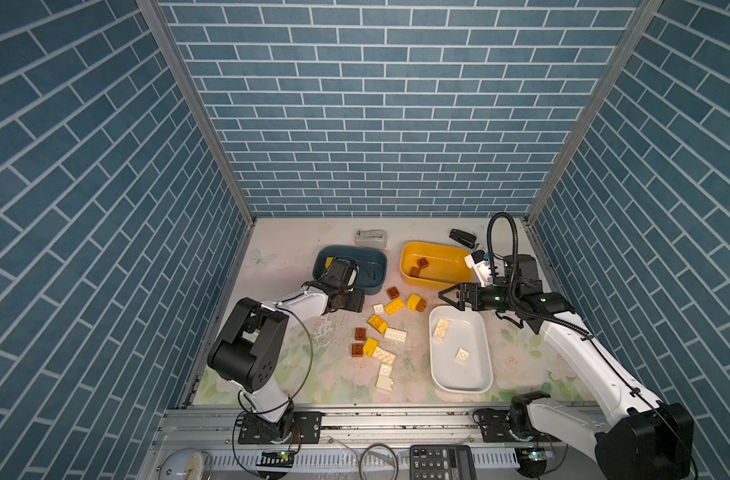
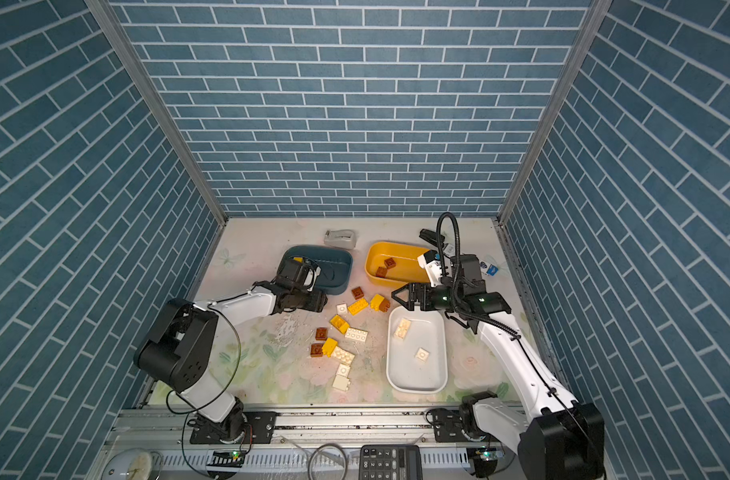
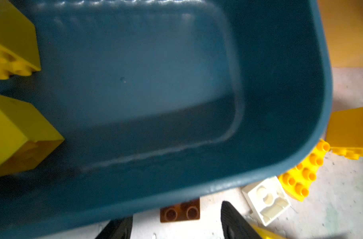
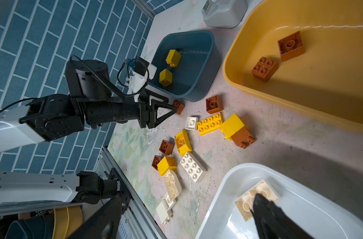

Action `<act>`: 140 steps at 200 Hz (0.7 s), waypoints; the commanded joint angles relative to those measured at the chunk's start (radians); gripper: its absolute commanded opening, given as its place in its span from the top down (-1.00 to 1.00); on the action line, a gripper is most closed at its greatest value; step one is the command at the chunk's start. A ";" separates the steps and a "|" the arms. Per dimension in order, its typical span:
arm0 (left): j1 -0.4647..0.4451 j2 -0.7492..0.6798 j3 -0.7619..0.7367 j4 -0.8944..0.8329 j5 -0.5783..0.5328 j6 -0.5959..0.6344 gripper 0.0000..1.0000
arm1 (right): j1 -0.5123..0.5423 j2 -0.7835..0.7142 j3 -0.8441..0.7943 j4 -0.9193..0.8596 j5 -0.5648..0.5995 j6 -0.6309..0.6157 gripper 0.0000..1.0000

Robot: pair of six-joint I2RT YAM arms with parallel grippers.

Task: Sort the legos into containers by color
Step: 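Move the left gripper back to the pile and grasp a brown brick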

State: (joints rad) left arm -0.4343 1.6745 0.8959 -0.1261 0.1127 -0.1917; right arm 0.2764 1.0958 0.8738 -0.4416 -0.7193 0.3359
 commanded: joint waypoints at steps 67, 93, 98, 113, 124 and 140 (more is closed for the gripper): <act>0.000 0.048 -0.066 0.125 -0.023 -0.011 -0.12 | -0.001 -0.008 0.010 -0.030 -0.003 -0.015 -0.97; -0.006 0.047 -0.080 0.141 -0.033 -0.011 -0.07 | -0.002 -0.005 0.013 -0.037 0.002 -0.020 -0.97; -0.007 0.050 -0.078 0.144 -0.033 -0.008 -0.06 | -0.002 -0.003 0.014 -0.037 0.003 -0.021 -0.97; -0.008 0.063 -0.077 0.152 -0.033 -0.006 -0.01 | -0.001 -0.002 0.017 -0.036 0.003 -0.020 -0.98; -0.010 0.073 -0.074 0.158 -0.031 -0.006 0.00 | -0.002 -0.001 0.019 -0.036 0.004 -0.020 -0.97; -0.014 0.084 -0.066 0.155 -0.029 0.000 0.04 | -0.002 -0.003 0.021 -0.041 0.004 -0.019 -0.97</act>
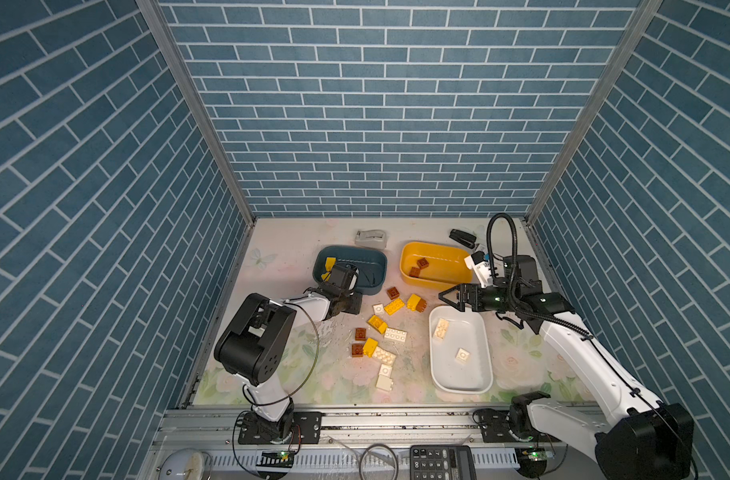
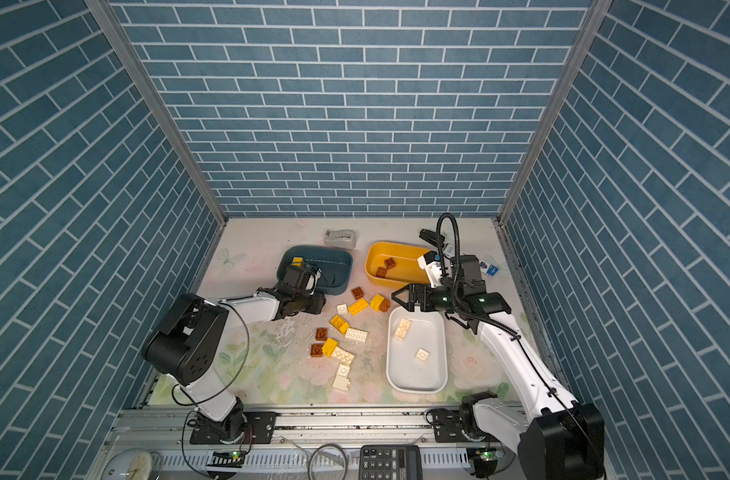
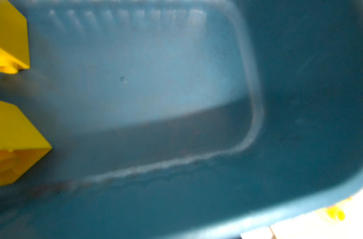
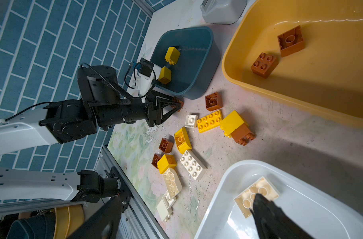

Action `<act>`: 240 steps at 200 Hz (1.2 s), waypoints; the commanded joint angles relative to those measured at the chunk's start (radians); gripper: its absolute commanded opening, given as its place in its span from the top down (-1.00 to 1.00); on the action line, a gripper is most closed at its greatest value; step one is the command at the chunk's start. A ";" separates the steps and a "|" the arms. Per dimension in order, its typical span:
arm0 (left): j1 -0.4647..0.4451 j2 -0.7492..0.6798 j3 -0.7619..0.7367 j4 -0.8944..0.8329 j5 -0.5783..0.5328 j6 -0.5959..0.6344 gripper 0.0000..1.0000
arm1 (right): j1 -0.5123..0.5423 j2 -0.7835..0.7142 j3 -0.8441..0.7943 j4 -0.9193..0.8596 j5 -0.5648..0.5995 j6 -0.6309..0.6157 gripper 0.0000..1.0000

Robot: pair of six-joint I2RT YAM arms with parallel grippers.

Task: Sort the legos into containers by color
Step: 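Move the left gripper back to the pile and grasp a brown brick, then carry the brown brick with the left gripper over the yellow bin and release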

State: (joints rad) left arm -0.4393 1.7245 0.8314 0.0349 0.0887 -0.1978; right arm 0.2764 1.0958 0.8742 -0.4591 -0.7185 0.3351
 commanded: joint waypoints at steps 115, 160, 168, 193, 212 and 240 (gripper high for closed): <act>-0.079 -0.202 0.041 -0.318 -0.096 0.019 0.43 | -0.002 -0.026 0.016 -0.053 0.025 -0.036 -0.97; -0.113 -0.301 0.146 -0.487 -0.050 -0.039 0.43 | -0.006 -0.030 0.010 -0.008 0.031 -0.005 -0.97; -0.122 -0.296 0.174 -0.493 -0.036 -0.048 0.43 | -0.009 -0.028 0.007 -0.002 0.032 -0.002 -0.97; -0.139 -0.239 0.285 -0.472 0.004 -0.074 0.43 | -0.019 -0.024 0.001 0.030 0.035 0.016 -0.97; -0.153 -0.151 0.384 -0.451 0.019 -0.075 0.43 | -0.026 -0.018 -0.005 0.053 0.042 0.027 -0.97; -0.181 -0.007 0.525 -0.398 0.035 -0.074 0.43 | -0.031 -0.015 -0.021 0.092 0.059 0.050 -0.97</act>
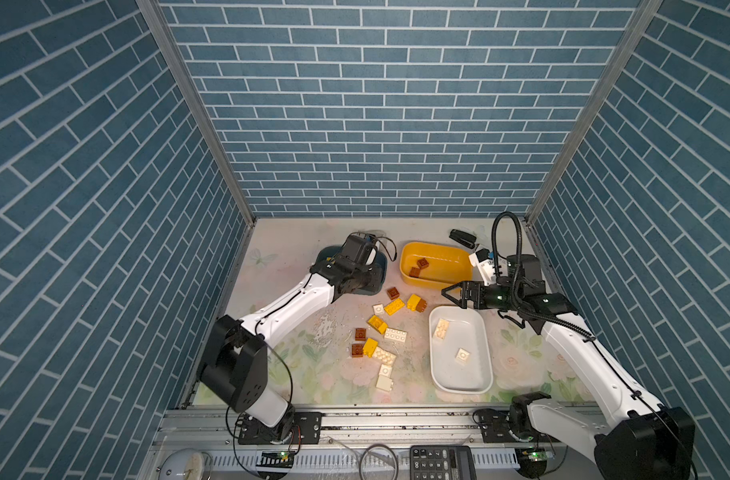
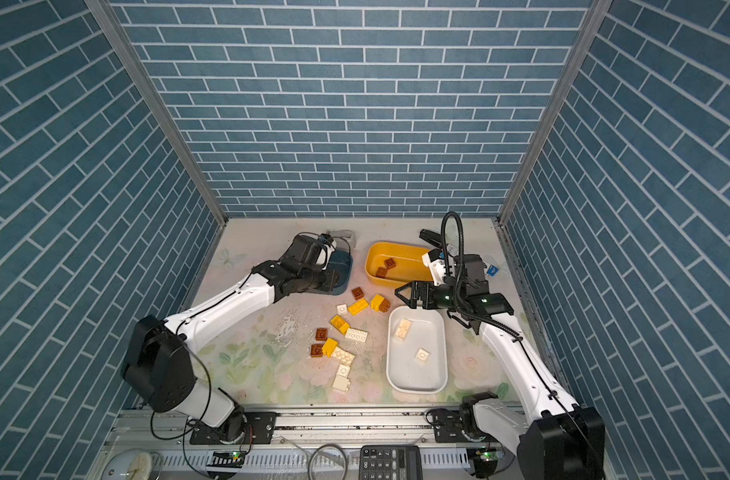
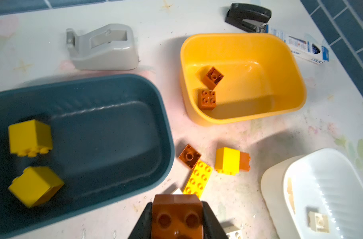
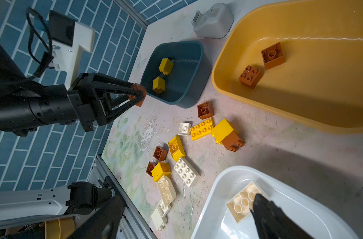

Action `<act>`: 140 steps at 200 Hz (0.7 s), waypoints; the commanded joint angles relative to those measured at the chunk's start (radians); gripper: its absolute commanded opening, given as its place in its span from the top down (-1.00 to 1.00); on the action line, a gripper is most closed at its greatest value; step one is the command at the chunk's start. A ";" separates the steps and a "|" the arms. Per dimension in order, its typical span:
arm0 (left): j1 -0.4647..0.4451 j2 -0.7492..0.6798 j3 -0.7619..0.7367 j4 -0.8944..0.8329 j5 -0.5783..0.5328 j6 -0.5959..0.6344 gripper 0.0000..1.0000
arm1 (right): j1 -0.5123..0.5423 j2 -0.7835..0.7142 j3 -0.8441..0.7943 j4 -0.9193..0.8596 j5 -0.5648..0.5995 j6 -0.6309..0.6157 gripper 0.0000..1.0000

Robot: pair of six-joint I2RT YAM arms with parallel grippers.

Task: Sort the legos into containers by color
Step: 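Carry the brown brick with the left gripper over the yellow bin and release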

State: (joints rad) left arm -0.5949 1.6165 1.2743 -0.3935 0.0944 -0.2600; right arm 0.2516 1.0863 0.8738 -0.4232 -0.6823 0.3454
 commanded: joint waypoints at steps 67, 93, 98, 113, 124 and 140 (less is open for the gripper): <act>-0.061 0.409 0.370 0.118 0.021 -0.019 0.43 | -0.024 0.009 -0.042 0.146 0.066 0.076 -0.96; -0.067 0.491 0.460 0.128 -0.017 -0.012 0.42 | -0.027 0.022 -0.036 0.160 0.068 0.078 -0.96; -0.066 0.509 0.481 0.122 -0.023 -0.008 0.42 | -0.029 0.025 -0.036 0.160 0.069 0.077 -0.96; -0.069 0.559 0.523 0.114 -0.040 0.006 0.42 | -0.031 0.034 -0.036 0.161 0.064 0.076 -0.96; -0.069 0.591 0.551 0.104 -0.060 0.020 0.41 | -0.032 0.039 -0.034 0.160 0.060 0.074 -0.96; -0.070 0.625 0.582 0.099 -0.087 0.040 0.39 | -0.034 0.041 -0.032 0.157 0.060 0.072 -0.96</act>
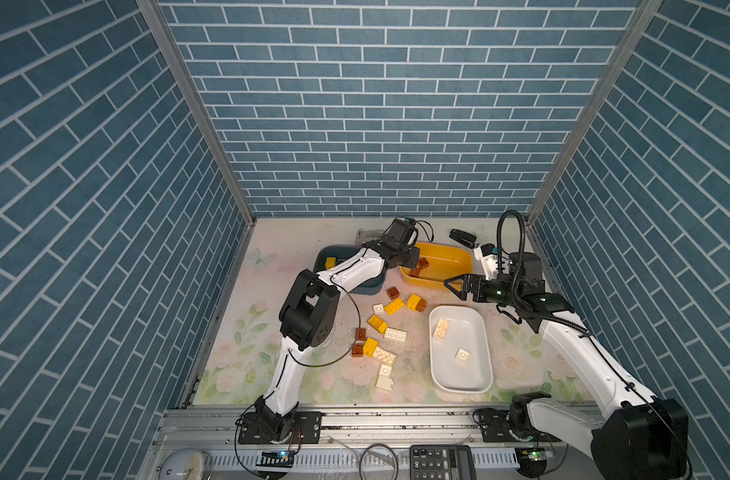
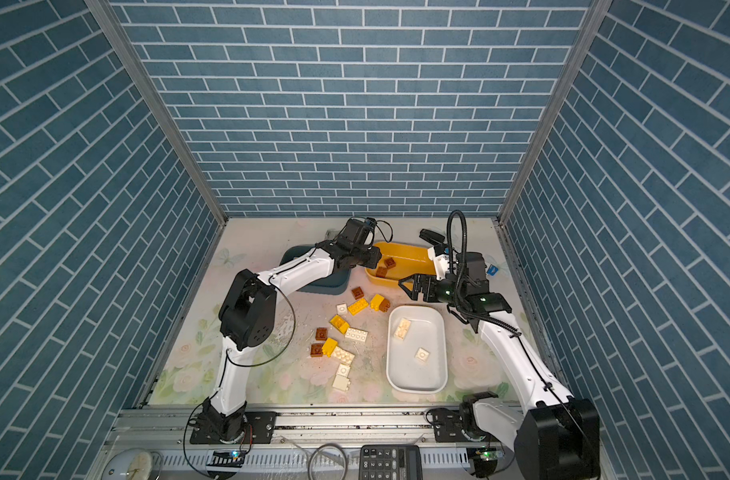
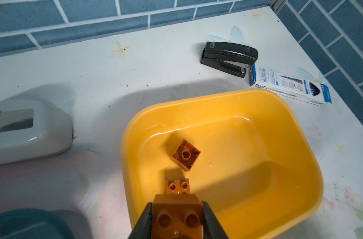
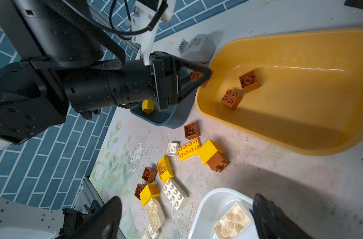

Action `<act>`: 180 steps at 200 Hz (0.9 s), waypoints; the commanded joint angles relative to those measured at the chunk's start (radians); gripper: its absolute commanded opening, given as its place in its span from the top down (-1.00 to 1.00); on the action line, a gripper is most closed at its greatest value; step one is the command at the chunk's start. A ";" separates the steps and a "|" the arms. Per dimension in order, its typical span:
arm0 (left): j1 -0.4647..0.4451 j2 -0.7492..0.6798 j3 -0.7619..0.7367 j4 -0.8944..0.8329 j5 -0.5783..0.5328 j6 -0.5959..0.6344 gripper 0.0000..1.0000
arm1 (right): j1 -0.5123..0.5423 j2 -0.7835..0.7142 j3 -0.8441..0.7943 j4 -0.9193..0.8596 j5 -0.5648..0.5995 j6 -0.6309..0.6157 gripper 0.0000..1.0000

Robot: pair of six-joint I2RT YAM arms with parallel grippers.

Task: Sort the legos into containers by color
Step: 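Carry the brown brick with the left gripper over the yellow bin and release, then return the left gripper to the pile and grasp another brown brick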

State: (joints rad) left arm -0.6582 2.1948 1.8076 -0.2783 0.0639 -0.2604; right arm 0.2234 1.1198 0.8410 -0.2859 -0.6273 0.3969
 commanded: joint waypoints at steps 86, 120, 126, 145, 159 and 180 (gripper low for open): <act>-0.006 -0.011 0.116 -0.172 -0.022 0.067 -0.53 | -0.009 0.011 0.000 -0.006 -0.019 0.007 -0.97; -0.008 -0.163 -0.015 -0.330 -0.010 0.040 -0.60 | -0.009 0.017 -0.007 -0.006 -0.054 0.006 -0.96; -0.009 -0.199 -0.057 -0.346 -0.007 0.029 -0.60 | -0.007 0.018 -0.008 -0.006 -0.062 0.007 -0.96; -0.012 -0.306 -0.184 -0.401 0.005 -0.003 -0.61 | -0.008 0.018 -0.014 -0.009 -0.079 0.007 -0.96; -0.014 -0.380 -0.264 -0.444 0.003 -0.026 -0.60 | -0.007 0.016 -0.025 -0.010 -0.083 0.012 -0.96; -0.025 -0.475 -0.370 -0.512 -0.021 -0.079 -0.59 | 0.001 0.012 -0.053 0.018 -0.098 0.037 -0.95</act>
State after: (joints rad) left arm -0.6666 1.7863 1.5356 -0.6491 0.0570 -0.2710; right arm 0.2176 1.1336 0.8223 -0.2829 -0.6857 0.3969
